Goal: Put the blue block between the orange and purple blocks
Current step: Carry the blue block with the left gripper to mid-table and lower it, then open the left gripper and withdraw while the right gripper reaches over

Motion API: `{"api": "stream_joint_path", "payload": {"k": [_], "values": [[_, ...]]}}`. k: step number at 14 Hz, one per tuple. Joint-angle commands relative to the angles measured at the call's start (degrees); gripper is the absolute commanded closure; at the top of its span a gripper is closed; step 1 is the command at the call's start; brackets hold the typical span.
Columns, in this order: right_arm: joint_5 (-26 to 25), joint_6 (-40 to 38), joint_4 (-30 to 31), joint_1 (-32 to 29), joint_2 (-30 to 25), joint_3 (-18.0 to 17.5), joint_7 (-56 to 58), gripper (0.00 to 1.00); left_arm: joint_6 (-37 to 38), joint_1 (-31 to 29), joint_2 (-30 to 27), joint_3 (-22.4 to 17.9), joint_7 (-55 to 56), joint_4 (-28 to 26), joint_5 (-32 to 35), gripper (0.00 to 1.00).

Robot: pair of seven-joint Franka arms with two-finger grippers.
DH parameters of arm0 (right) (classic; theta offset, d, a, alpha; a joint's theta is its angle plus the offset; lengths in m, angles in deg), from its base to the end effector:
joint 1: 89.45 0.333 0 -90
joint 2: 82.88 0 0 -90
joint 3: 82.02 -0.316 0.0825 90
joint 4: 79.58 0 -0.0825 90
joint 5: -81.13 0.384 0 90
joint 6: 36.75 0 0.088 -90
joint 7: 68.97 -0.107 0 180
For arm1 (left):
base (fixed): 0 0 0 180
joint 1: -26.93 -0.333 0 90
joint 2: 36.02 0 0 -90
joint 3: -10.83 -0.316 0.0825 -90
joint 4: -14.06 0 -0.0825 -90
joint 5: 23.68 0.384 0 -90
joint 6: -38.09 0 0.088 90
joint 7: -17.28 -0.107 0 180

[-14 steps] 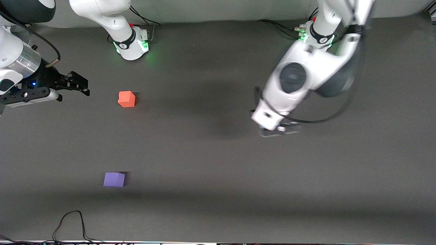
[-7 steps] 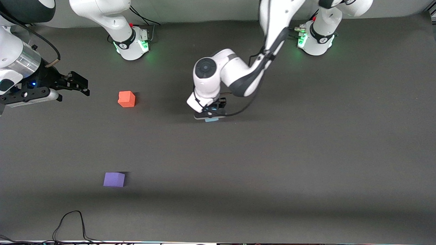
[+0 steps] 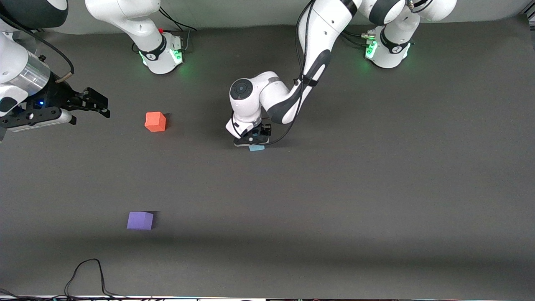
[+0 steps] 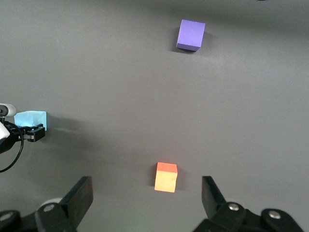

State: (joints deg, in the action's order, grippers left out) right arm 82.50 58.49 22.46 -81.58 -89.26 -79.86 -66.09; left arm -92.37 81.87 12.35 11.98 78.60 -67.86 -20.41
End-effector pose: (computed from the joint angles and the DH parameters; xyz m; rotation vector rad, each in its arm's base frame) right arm 0.5216 0.0536 0.5928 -3.1053 -0.2301 0.0126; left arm 0.4082 -0.5999 0.1892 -3.1278 -0.0955 -0.0407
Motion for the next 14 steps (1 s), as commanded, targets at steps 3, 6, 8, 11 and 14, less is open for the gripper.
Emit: {"api": "stream_joint_path", "payload": {"k": [3,6,8,11,14], "values": [[1.1,-0.3,-0.2,0.3,-0.2,0.6,1.3,0.0,0.9,0.0,0.3,-1.1,1.0,1.8,0.6,0.0],[1.1,-0.3,-0.2,0.3,-0.2,0.4,1.3,0.0,8.2,-5.1,-7.1,0.2,0.1,2.3,-0.5,0.0],[1.1,-0.3,-0.2,0.4,-0.2,0.2,1.0,0.0,12.8,-9.7,-13.5,1.0,-4.2,1.9,-4.7,0.0],[1.3,-0.3,-0.2,4.0,-0.2,-0.2,-2.5,0.0,24.4,-18.7,-21.4,0.8,-14.2,1.5,-11.0,0.0],[2.1,0.3,-1.0,12.1,0.9,-0.2,-13.3,0.0,31.0,-27.4,-29.1,0.4,-20.2,-2.6,-11.9,0.0]]}}
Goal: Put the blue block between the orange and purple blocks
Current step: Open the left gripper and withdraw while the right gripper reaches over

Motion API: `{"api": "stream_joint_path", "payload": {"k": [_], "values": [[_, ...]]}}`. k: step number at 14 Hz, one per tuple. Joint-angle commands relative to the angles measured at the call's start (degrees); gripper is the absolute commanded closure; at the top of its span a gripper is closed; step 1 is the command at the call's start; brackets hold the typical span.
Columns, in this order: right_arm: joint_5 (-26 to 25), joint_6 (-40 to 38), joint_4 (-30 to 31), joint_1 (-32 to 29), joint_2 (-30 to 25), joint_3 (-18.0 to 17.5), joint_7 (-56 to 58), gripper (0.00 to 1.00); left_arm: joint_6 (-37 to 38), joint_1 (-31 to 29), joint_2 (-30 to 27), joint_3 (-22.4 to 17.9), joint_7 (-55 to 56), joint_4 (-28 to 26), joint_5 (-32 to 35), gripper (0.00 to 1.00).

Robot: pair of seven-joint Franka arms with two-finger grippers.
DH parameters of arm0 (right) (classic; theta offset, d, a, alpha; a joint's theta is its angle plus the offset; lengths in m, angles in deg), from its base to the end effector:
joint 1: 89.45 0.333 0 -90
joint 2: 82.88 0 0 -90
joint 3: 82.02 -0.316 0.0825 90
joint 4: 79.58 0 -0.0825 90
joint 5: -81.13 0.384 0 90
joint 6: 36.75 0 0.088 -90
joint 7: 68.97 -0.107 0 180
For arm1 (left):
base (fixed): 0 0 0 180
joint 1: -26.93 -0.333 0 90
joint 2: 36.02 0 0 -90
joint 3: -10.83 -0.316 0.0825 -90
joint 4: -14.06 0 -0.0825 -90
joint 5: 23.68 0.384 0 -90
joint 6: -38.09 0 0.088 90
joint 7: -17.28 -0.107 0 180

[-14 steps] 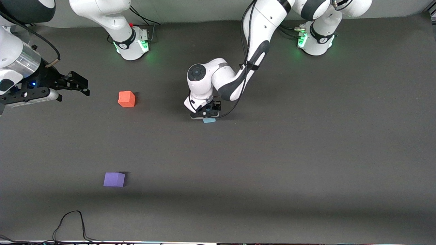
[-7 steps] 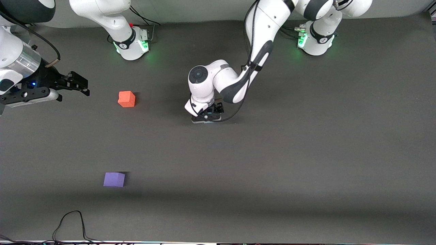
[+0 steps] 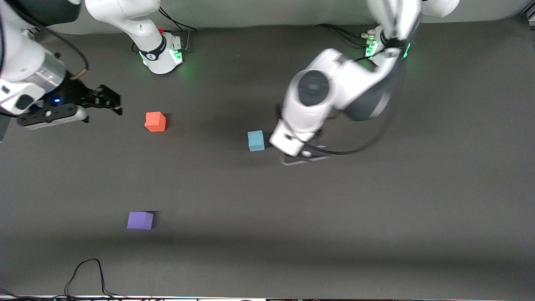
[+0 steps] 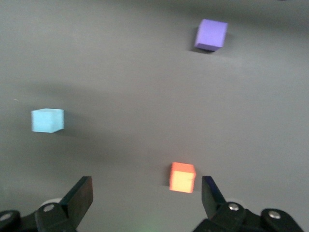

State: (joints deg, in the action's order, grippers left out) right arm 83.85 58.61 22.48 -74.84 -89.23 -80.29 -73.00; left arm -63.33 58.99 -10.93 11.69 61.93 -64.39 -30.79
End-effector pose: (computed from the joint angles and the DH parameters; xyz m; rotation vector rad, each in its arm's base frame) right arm 0.5106 0.1208 0.5926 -3.0837 -0.2318 0.0209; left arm 0.5705 -0.3801 0.4651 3.0401 0.3556 -0.1666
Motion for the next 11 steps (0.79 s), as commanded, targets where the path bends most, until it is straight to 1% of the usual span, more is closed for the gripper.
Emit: {"api": "stream_joint_path", "payload": {"k": [1,3,4,6,8,11], "values": [[1.1,0.3,-2.1,8.4,1.8,0.2,-9.6,0.0,3.1,-8.1,-9.0,0.6,-8.0,-9.0,-1.3,0.0],[3.1,0.3,-5.5,15.8,5.6,0.1,-18.1,0.0,5.9,-16.5,-15.0,0.6,-18.2,-13.9,-0.9,0.0],[3.3,0.9,-7.8,19.4,8.2,0.1,-22.5,0.0,6.4,-20.5,-17.3,0.6,-23.9,-16.0,-0.6,0.0],[3.3,2.5,-11.0,24.8,12.7,0.1,-27.9,0.0,6.7,-27.0,-19.8,0.4,-33.8,-18.9,0.7,0.0],[3.3,5.1,-11.3,28.6,15.7,0.2,-29.4,0.0,6.4,-31.0,-20.6,0.4,-39.5,-20.4,1.9,0.0],[3.0,8.7,-9.5,30.2,19.1,0.2,-29.6,0.0,6.8,-33.4,-22.3,0.3,-43.1,-20.5,3.5,0.0]]}}
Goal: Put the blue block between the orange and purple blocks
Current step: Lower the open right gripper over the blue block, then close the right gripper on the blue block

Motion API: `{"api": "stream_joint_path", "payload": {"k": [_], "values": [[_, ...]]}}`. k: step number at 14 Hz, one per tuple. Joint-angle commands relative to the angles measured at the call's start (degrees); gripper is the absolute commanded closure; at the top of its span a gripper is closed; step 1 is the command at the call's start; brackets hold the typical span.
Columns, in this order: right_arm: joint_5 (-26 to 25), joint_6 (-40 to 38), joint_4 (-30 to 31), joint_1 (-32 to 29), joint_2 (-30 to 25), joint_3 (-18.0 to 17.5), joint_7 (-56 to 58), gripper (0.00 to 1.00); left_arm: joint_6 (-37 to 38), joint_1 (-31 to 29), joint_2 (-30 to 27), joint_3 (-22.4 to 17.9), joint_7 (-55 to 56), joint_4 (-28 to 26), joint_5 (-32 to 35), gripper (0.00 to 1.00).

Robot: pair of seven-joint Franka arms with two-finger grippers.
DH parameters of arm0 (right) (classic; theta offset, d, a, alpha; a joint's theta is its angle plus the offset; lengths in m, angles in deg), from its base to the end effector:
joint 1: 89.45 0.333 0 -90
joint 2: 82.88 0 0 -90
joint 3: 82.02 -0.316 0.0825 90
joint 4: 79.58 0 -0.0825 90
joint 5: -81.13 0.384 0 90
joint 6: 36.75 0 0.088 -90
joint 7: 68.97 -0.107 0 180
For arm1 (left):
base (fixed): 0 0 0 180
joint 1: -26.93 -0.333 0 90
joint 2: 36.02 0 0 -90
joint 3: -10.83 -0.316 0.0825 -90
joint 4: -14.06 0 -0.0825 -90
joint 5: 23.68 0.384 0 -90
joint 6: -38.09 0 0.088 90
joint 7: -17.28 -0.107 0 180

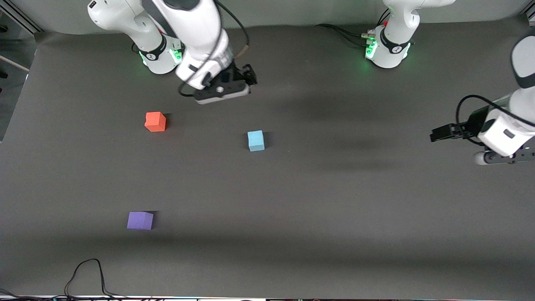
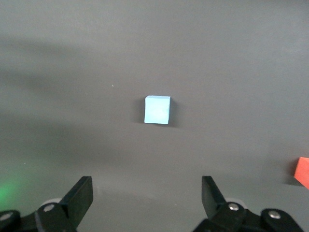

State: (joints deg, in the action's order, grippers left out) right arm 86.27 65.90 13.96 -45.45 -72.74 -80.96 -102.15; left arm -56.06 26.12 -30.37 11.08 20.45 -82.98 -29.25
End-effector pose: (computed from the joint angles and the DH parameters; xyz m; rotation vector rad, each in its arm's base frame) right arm 0.4449 0.4255 0.5106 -3.0761 -0.2314 0.1018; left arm 0.5773 -0.0040 0.5171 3.0373 0.1206 -0.2303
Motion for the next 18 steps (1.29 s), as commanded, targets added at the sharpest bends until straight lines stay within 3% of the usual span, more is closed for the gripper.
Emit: {"api": "stream_joint_path", "payload": {"k": [1,4,8,13,18], "values": [[0.7,3.1,-0.3,1.1,3.9,0.9,-0.5,0.0,-0.4,-0.6,-3.4,0.9,-1.7,-1.8,3.1,0.0],[0.8,9.9,4.9,1.1,6.3,0.9,-1.3,0.0,-0.2,-0.7,-4.0,0.8,-2.3,-1.3,3.8,0.0],[0.8,25.5,15.9,1.0,8.3,1.0,-3.8,0.0,4.3,-0.6,-4.1,0.1,-3.6,2.5,3.9,0.0],[0.8,33.3,16.5,1.1,15.5,1.0,-8.0,0.0,7.9,0.7,-4.2,0.2,-4.0,4.9,4.0,0.0],[0.9,37.2,16.3,1.2,19.1,0.9,-10.9,0.0,8.5,2.5,-4.3,0.0,-4.0,5.0,6.1,0.0]]}}
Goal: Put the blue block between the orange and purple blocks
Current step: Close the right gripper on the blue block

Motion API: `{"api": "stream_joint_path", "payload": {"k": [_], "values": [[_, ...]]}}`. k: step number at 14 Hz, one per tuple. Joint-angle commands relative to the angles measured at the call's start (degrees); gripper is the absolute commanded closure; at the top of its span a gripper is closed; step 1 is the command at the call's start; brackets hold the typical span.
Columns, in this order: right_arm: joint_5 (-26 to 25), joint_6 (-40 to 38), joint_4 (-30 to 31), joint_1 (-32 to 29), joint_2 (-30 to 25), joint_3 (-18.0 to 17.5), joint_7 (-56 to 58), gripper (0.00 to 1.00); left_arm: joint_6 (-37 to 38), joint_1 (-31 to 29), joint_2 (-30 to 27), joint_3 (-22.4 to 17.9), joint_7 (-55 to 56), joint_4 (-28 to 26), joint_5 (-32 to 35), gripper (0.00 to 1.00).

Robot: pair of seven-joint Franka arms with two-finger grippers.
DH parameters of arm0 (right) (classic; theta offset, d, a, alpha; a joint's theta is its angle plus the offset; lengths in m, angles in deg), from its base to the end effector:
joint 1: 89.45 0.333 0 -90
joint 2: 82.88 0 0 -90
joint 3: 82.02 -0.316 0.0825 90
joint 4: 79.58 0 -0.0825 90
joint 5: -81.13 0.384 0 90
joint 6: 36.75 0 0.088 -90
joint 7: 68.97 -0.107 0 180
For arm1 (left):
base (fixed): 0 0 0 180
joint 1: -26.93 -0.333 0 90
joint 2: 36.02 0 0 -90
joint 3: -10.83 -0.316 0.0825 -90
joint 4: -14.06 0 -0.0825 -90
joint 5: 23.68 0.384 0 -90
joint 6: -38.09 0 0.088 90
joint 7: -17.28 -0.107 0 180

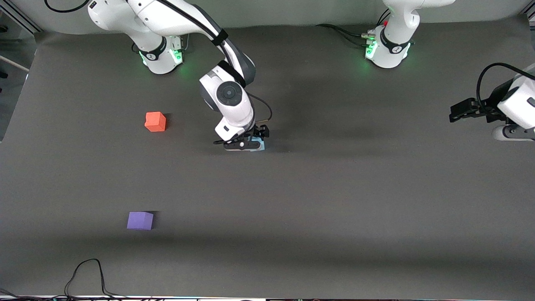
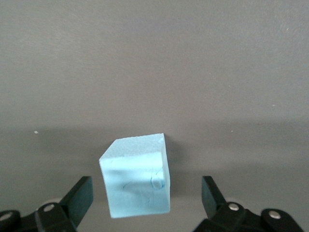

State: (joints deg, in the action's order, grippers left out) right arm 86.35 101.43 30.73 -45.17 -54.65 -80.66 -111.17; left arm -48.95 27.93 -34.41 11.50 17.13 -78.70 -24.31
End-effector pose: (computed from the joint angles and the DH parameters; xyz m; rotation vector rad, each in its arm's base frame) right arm 0.4573 0.4269 0.2318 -3.1076 0.0820 0.0585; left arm 0.5539 -0.0173 0.5822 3.1252 -0.0495 -0.2004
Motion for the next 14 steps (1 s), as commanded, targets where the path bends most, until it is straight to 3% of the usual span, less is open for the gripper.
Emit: {"api": "stream_joint_path", "payload": {"k": [1,8,14], "values": [[0.8,2.7,-0.4,0.9,1.7,0.6,-2.9,0.0,1.4,0.2,-0.3,-0.3,-0.6,0.7,1.2,0.0],[0.9,3.3,-0.8,2.5,2.9,0.5,-4.9,0.0,0.9,0.0,-0.2,-0.3,-0.8,0.3,1.2,0.0],[0.8,8.5,-0.9,4.0,6.6,0.6,-5.4,0.0,0.6,0.0,0.2,-0.2,-0.9,0.2,1.1,0.0]]}}
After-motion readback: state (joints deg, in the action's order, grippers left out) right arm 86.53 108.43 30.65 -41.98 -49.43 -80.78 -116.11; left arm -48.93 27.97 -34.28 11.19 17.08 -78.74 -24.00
